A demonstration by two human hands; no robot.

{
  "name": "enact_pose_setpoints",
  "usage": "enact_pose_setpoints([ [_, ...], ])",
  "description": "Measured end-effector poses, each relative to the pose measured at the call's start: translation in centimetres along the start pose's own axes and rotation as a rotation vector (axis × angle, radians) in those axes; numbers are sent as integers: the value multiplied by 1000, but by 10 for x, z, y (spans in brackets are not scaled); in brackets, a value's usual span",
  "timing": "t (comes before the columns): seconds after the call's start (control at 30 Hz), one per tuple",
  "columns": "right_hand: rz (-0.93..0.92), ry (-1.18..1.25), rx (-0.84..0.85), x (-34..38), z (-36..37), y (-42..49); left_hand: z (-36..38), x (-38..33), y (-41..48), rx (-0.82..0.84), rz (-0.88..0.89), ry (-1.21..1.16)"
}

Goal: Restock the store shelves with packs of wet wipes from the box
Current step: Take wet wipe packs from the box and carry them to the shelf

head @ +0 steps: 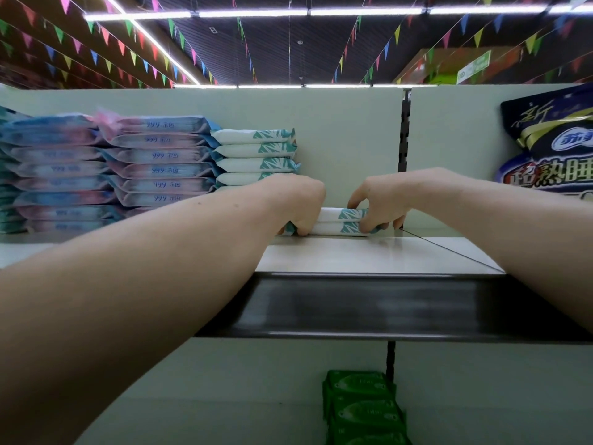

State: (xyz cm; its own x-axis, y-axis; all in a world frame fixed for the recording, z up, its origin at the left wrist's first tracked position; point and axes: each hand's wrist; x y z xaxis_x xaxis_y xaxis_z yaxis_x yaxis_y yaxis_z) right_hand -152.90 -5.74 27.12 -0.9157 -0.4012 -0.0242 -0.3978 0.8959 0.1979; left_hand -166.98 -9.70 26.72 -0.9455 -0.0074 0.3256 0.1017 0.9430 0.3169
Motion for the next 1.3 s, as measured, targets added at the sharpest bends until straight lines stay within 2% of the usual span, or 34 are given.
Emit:
enact_pose_setpoints([
  [0.17,-52,-230,-92,12,-4,-7,-3,-3,-4,5,-9,-35],
  [0.57,-181,-260,-98,55,-35,-41,-27,14,-32,-34,-69,-267],
  [0.73,-270,-233,-117,85,-35,-53,-34,31,-67,-37,-101,-246],
  [1.13,-632,-121,-314,204,-50,-92,-53,113,-187,-1,-493,-23],
  [1.3,-843,-84,-364,249,-49,-121,-62,123,-249,60,-734,3],
])
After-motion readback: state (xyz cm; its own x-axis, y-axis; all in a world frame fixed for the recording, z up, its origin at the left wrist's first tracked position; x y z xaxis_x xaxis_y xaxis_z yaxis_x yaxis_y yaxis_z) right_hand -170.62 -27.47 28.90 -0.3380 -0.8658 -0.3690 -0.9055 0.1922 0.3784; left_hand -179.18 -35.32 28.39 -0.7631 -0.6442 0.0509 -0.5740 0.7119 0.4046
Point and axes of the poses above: each hand's wrist, its own y-axis towards the middle knuckle, its own z-axis out of the palm, x = y × z, and after that the axes turned 4 degrees about -x, right-handed
